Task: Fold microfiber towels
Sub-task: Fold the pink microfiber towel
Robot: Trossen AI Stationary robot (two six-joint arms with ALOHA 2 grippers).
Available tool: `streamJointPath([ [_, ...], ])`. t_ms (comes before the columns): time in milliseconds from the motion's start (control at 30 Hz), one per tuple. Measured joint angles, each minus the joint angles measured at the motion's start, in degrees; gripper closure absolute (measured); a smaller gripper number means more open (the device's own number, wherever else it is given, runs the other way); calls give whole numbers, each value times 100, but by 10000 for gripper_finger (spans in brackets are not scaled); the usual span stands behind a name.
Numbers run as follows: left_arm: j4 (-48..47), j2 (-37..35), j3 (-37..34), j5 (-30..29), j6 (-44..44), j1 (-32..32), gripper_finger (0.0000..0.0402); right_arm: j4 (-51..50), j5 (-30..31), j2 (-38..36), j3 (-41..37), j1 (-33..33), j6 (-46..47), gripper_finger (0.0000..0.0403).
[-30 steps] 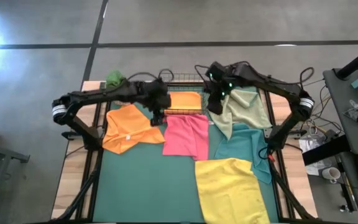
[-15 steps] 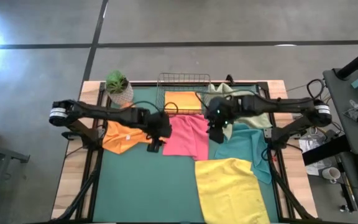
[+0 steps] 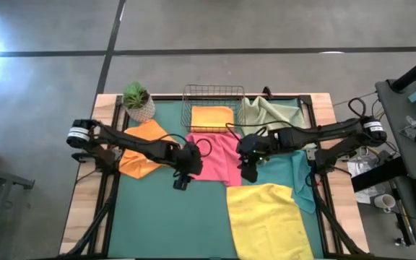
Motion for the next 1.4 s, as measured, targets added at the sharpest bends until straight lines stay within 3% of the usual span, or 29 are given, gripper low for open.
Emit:
streamJointPath([
  [533, 310, 889, -51, -402, -664, -13, 213, -2, 107, -30, -40, 0, -215, 268],
  [667, 324, 918, -53, -491, -985, -23, 250, 15, 105, -30, -105, 0, -178, 268],
  [933, 208, 735, -71, -613, -1163, -121, 391, 28, -255, 62, -458, 24, -152, 263],
  [1400, -1044, 45, -68, -559, -1604, -378, 401, 1266, -508, 768, -752, 496, -564, 271],
])
